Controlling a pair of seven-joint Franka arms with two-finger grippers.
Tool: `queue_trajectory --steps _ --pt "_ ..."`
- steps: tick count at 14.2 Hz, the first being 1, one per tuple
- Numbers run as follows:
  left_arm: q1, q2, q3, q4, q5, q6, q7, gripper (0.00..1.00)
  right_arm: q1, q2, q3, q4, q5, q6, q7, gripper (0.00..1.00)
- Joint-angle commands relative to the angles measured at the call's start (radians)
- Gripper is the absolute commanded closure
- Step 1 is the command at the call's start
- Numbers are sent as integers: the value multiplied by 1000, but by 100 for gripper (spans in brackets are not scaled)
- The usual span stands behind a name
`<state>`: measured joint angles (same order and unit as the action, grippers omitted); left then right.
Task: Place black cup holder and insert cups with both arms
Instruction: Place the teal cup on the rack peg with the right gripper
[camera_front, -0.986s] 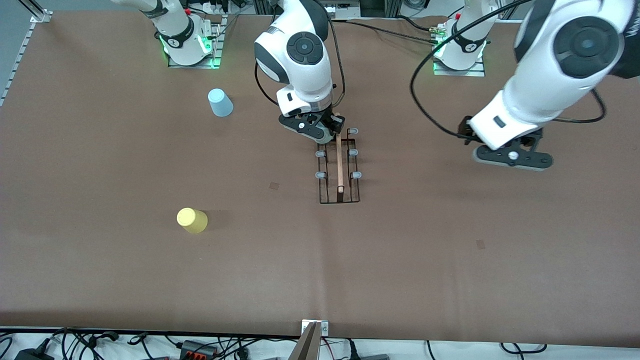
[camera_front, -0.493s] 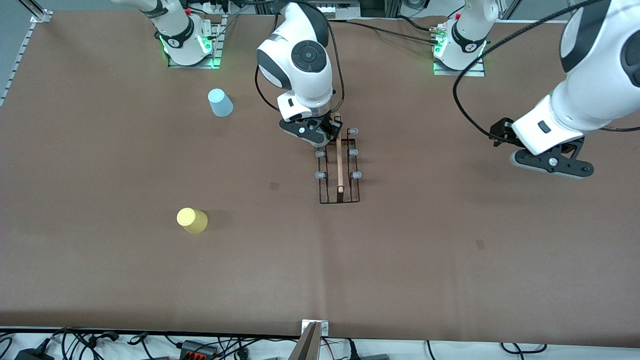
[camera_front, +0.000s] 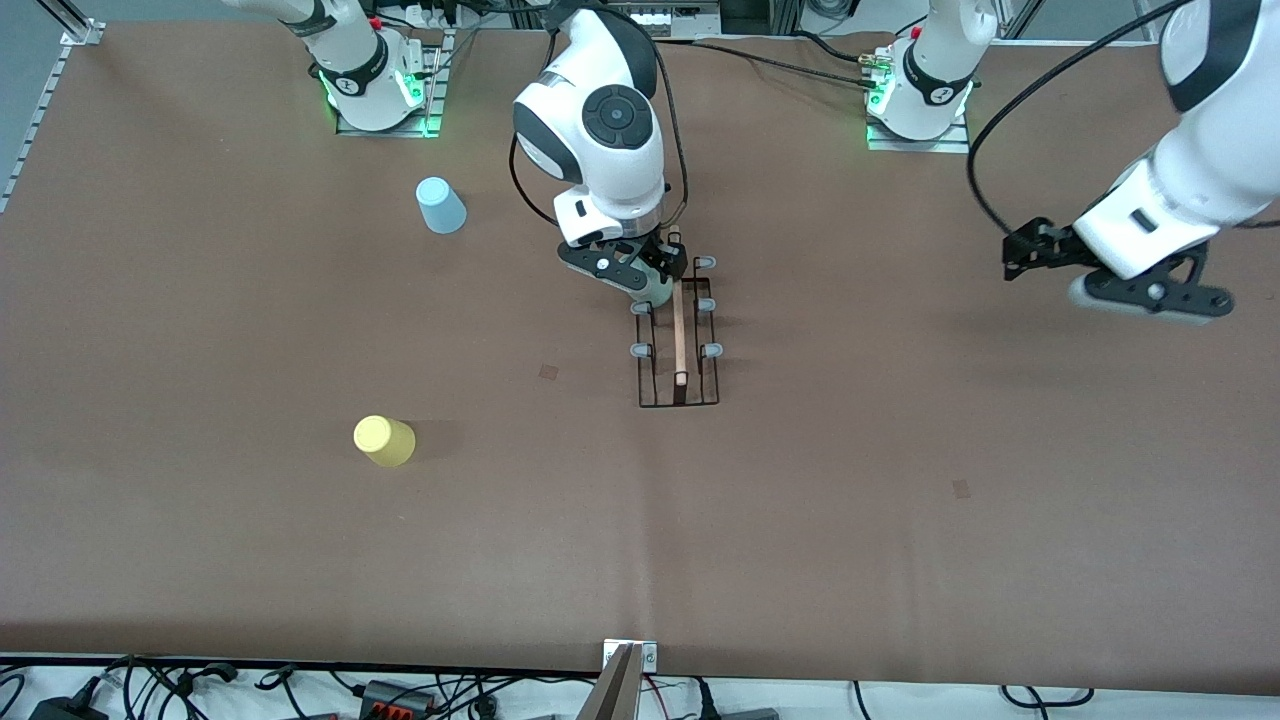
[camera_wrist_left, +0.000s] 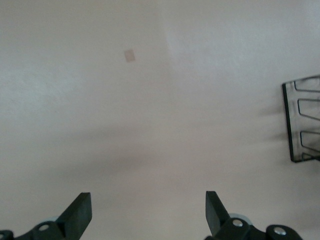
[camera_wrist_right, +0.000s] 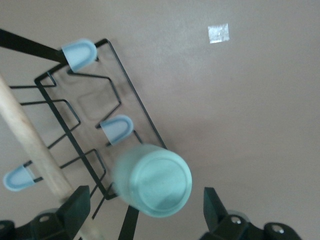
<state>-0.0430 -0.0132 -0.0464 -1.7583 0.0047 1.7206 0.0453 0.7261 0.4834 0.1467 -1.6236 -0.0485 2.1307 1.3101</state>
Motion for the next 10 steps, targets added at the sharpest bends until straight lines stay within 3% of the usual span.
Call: queue_trajectory --steps 1,5,8,10 --pt "-11 -76 31 -79 -22 68 19 0 -65 -71 -1 -8 -11 -60 -98 0" --pt "0 -71 17 -53 -22 47 -74 0 -193 -91 -90 -38 -13 -172 -519 0" --pt "-3 -16 19 57 -19 -93 -81 0 -339 -88 -95 -70 -13 -134 -769 0" --pt "-3 -8 20 68 -12 -105 -81 0 -420 -83 -95 -93 -13 -91 -932 0"
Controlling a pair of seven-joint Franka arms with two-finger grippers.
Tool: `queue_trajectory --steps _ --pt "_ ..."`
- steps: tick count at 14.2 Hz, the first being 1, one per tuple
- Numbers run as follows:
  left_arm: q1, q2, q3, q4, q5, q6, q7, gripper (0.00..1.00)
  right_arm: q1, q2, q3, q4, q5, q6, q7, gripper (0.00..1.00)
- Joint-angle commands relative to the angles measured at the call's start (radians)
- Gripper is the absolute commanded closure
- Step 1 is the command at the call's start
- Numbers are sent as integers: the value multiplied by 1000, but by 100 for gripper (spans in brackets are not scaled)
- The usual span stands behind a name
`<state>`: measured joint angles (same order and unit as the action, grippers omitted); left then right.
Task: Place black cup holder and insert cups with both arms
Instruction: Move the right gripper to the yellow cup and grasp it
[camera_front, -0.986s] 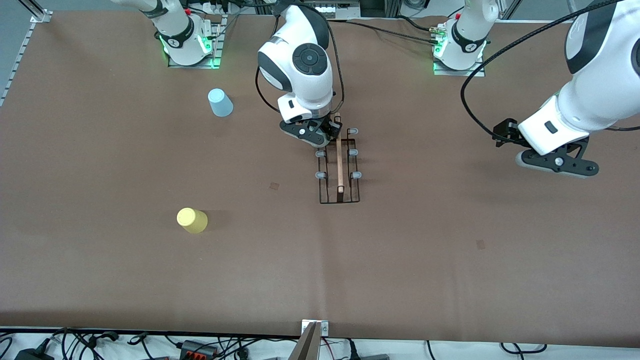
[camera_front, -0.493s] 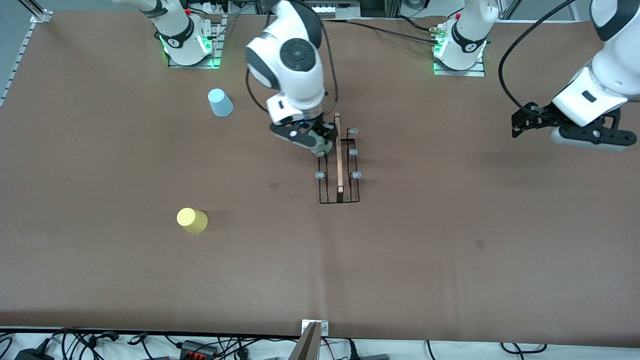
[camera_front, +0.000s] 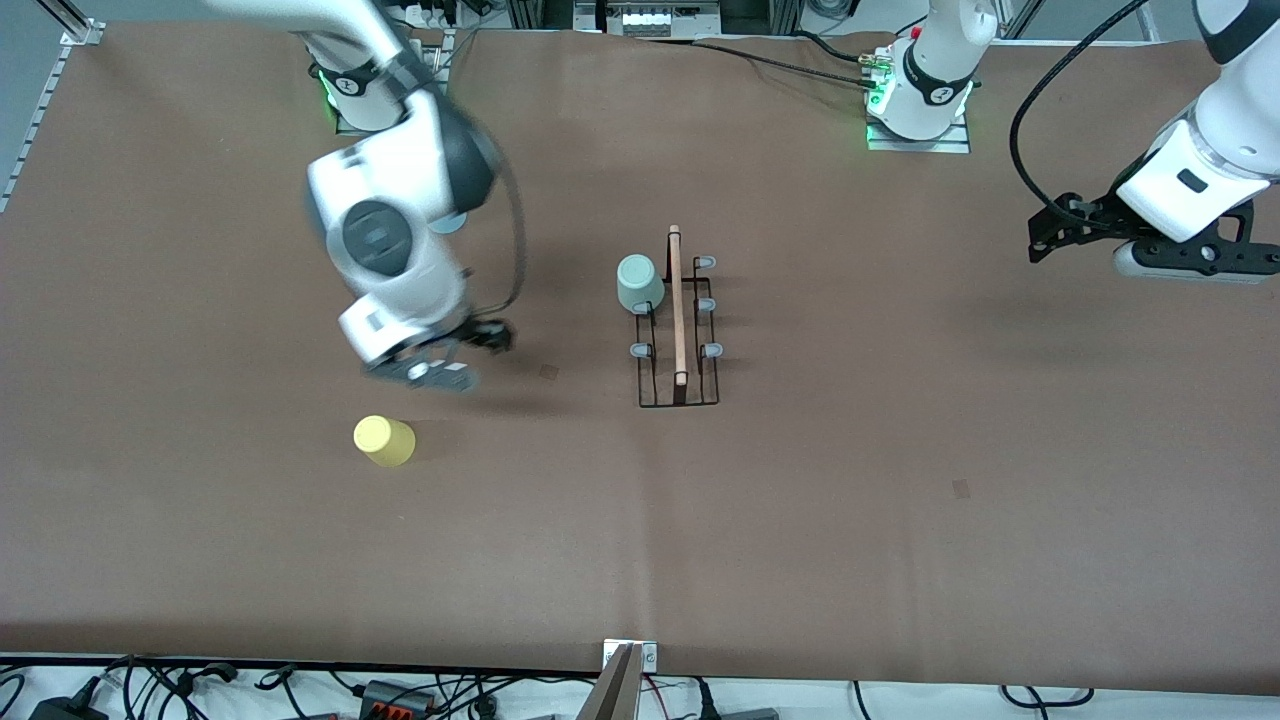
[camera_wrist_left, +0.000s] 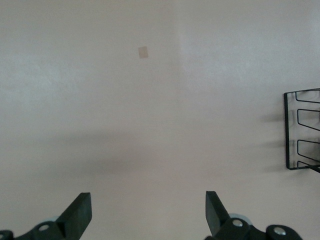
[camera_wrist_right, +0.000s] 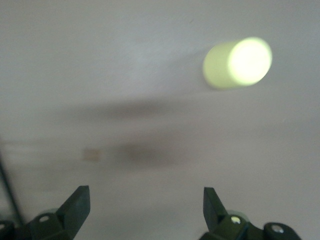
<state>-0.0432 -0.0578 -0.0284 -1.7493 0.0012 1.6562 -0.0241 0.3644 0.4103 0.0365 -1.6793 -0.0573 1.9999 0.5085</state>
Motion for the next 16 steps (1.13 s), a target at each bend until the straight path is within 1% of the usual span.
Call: queue_trajectory --steps 1,2,3,7,10,13,16 --pt "-1 38 2 62 -7 -39 -11 0 -93 -1 16 -37 -6 48 -236 0" --pt "0 44 5 66 -3 -20 3 0 -123 8 16 -37 -4 72 -337 0" --pt "-1 56 5 77 9 -10 -3 0 -146 15 16 -37 -4 100 -388 0" --pt "20 62 13 83 11 -9 -5 0 -196 85 6 -37 -13 245 -494 0" --pt "22 43 5 85 10 -25 -11 0 -208 143 -4 -37 -27 353 -501 0" --pt "22 23 12 85 11 -29 -10 0 -211 157 -7 -49 -32 378 -501 0" --pt "23 21 13 76 14 -29 -11 0 -210 176 -7 -63 -30 431 -490 0"
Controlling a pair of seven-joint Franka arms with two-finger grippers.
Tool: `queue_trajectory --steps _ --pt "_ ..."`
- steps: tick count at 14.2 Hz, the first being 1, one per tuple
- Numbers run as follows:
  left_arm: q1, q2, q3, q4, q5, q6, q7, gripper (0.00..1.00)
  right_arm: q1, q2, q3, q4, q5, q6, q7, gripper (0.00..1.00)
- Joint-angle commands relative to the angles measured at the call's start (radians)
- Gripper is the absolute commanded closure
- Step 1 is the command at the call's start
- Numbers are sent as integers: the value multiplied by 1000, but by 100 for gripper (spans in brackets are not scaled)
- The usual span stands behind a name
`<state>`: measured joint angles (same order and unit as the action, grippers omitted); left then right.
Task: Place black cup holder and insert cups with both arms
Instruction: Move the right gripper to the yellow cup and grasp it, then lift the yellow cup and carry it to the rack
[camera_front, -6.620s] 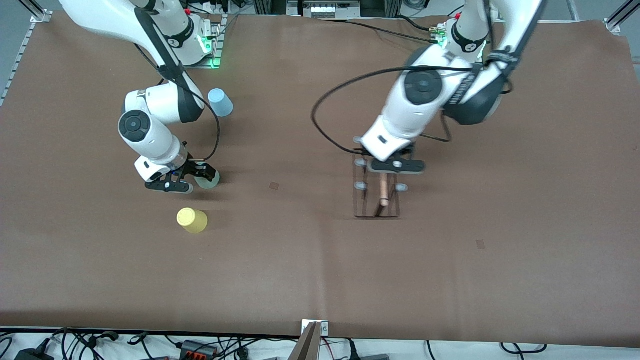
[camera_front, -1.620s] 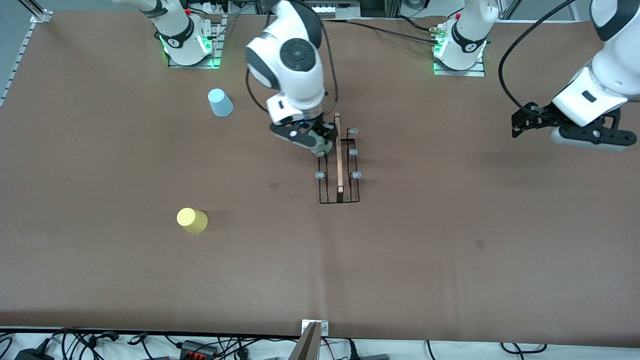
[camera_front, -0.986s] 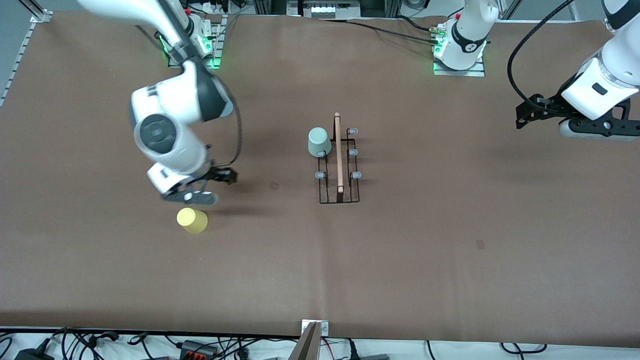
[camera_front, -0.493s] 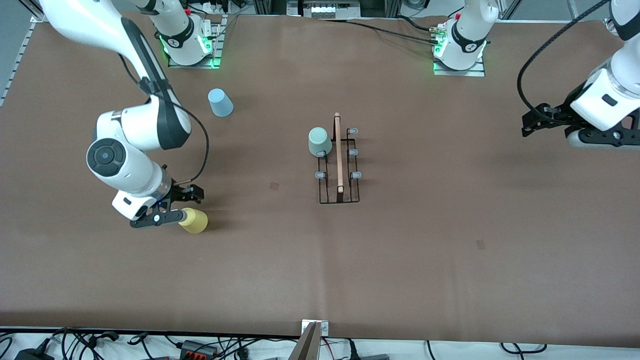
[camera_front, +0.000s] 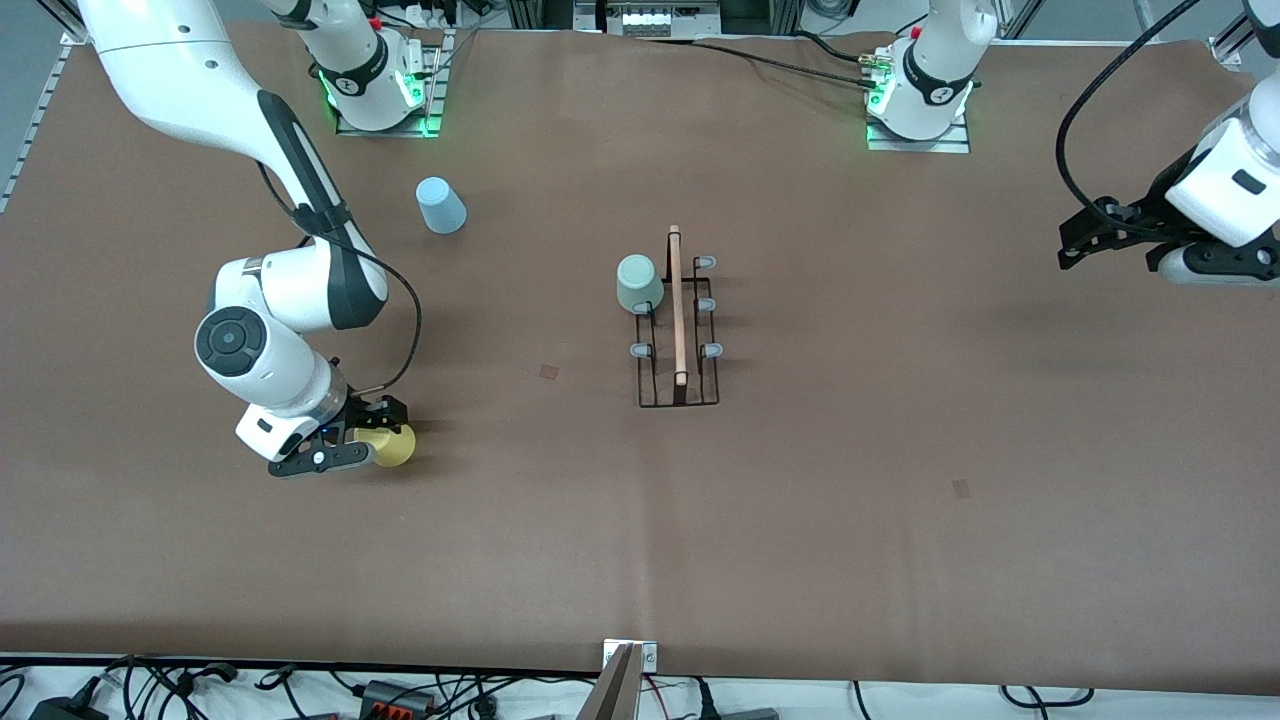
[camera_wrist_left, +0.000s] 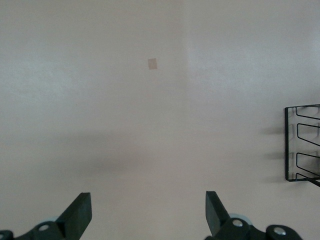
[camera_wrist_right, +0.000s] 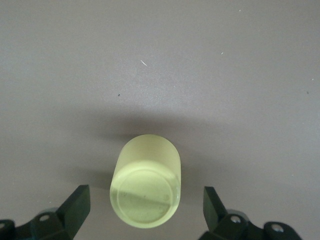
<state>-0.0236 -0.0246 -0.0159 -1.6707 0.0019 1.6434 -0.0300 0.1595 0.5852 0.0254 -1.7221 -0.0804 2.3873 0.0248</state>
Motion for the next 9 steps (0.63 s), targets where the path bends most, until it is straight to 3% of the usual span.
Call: queue_trajectory --steps 1,6,7,8,9 --pt "4 -12 -1 -3 35 -16 -4 0 -3 8 4 -31 -7 61 -2 0" --pt "4 -12 1 16 30 -134 5 0 -5 16 4 -80 -7 142 -16 1" --pt "4 -11 1 17 29 -125 5 0 -5 16 4 -80 -7 142 -16 12" --pt "4 -11 1 16 29 -116 5 0 -5 16 4 -80 -9 141 -17 30" --pt "4 -11 1 16 29 -114 5 0 -5 15 4 -80 -9 138 -17 56"
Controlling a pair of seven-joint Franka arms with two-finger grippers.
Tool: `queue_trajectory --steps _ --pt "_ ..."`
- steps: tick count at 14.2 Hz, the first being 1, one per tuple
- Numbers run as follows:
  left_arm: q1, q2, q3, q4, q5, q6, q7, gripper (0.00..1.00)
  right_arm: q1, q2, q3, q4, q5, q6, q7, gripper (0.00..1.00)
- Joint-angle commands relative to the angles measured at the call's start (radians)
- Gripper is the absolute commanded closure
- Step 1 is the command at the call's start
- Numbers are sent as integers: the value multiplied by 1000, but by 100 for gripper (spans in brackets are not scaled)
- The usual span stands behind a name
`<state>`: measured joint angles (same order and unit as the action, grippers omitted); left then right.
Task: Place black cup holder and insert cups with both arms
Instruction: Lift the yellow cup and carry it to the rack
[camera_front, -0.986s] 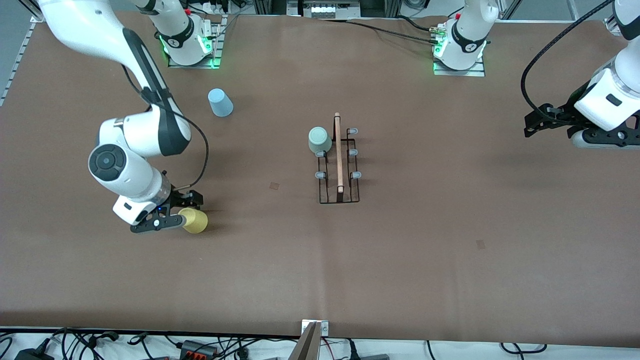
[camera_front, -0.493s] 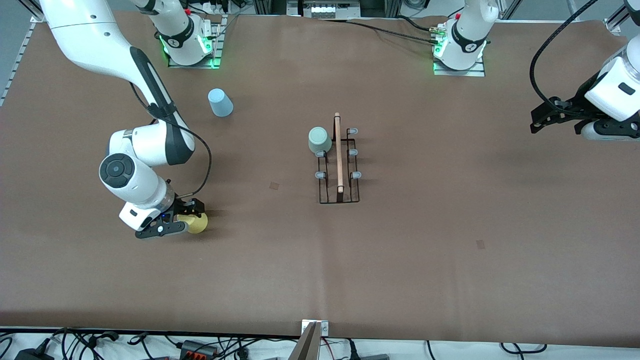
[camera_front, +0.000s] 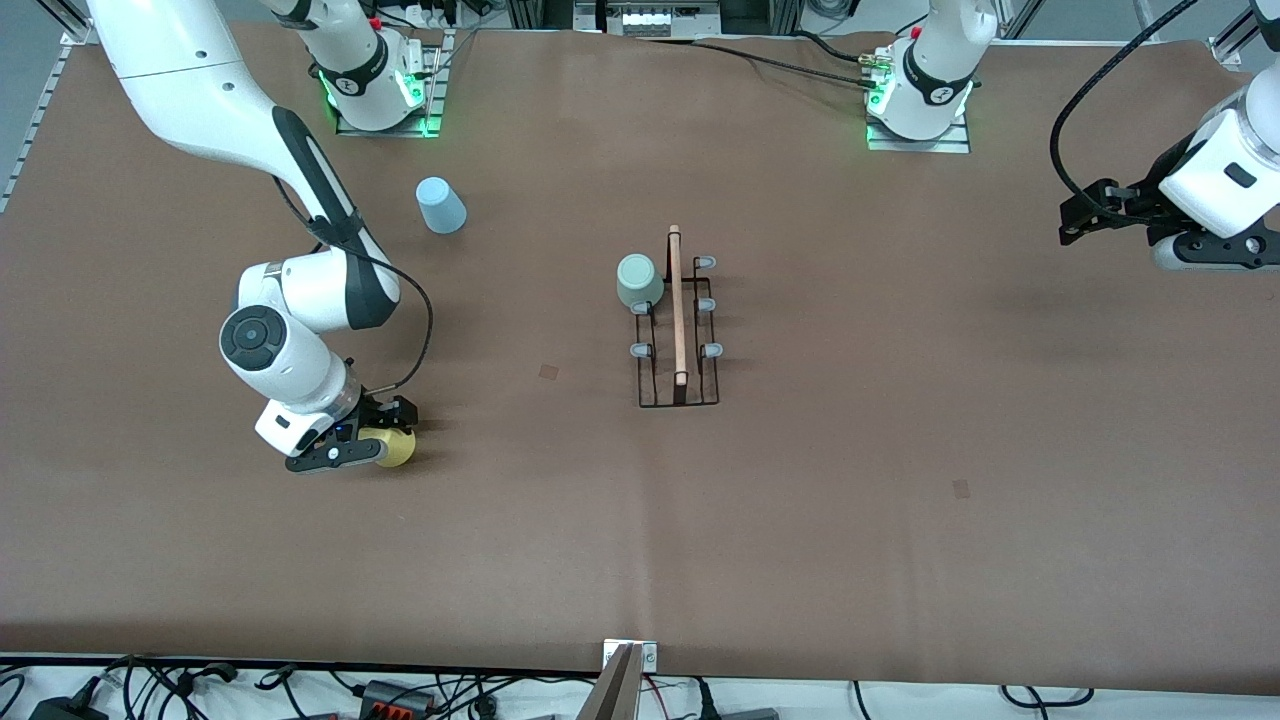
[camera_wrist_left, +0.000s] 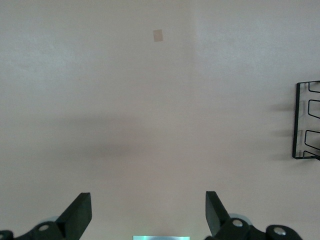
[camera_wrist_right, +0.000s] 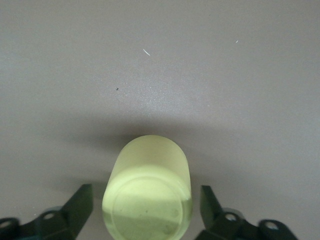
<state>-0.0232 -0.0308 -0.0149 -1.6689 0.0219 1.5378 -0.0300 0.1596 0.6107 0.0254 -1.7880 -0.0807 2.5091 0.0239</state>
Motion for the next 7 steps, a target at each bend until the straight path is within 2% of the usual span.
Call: queue_trajectory --steps 1,2,3,7 --pt "3 -4 0 14 9 7 5 0 -5 -14 4 -14 -8 13 -18 75" --pt "3 -1 0 14 9 19 5 0 -5 -22 4 -14 -7 11 -18 90" --pt "3 -1 0 14 9 27 5 0 0 -43 4 -16 -7 4 -13 94" --pt "3 -1 0 14 7 28 7 0 66 -210 5 -10 7 -255 120 94"
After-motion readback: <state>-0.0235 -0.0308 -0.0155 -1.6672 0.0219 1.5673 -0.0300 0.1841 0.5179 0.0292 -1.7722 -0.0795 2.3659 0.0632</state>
